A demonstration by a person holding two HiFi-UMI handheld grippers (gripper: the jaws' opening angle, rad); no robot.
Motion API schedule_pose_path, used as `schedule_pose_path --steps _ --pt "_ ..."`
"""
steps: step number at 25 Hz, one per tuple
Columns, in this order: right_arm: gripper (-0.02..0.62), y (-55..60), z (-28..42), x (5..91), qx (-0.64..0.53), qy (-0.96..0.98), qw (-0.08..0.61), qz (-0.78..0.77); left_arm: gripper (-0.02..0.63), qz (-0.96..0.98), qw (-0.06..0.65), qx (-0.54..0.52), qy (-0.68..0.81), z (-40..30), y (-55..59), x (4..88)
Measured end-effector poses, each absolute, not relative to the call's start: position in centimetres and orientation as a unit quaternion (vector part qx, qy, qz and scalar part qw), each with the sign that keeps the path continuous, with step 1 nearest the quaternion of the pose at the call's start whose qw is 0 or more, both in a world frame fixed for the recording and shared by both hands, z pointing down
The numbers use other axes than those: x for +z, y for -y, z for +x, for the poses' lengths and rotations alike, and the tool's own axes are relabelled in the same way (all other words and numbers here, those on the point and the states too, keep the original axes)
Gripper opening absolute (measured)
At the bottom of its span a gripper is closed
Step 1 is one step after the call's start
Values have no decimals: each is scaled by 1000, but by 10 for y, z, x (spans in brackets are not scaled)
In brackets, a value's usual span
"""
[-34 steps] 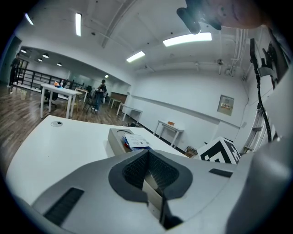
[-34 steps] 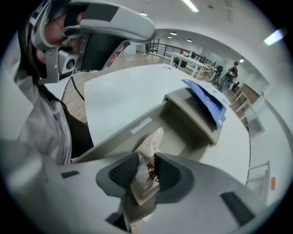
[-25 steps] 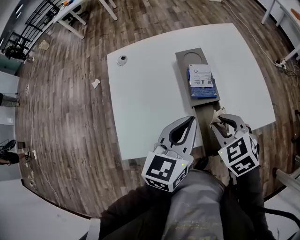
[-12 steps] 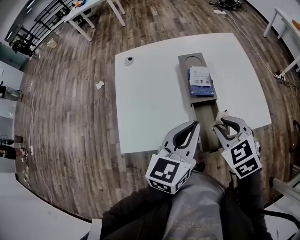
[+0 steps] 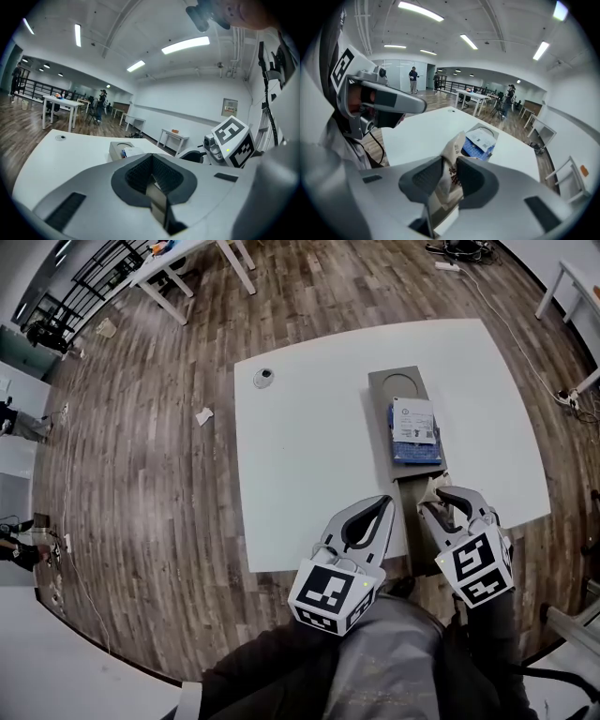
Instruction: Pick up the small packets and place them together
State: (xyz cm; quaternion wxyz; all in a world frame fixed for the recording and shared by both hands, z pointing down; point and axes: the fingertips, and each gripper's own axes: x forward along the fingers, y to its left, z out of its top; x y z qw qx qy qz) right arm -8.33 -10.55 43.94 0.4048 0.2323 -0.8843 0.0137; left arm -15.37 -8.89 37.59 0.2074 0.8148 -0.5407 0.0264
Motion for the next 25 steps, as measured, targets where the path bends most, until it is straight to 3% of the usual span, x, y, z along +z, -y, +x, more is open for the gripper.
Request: schedule_pose_path --steps 7,16,19,21,25 --pt "110 179 -120 416 -5 889 390 238 3 811 216 25 544 -181 133 379" --pt "112 234 -144 451 17 873 433 225 3 790 248 34 560 -220 162 404" --pt "125 239 -148 460 30 873 437 216 3 783 259 37 564 -224 167 412" --pt "176 241 -149 462 35 873 437 214 3 782 265 37 563 -224 168 413" --pt "180 244 -151 461 40 876 429 219 3 781 270 41 562 -226 169 419"
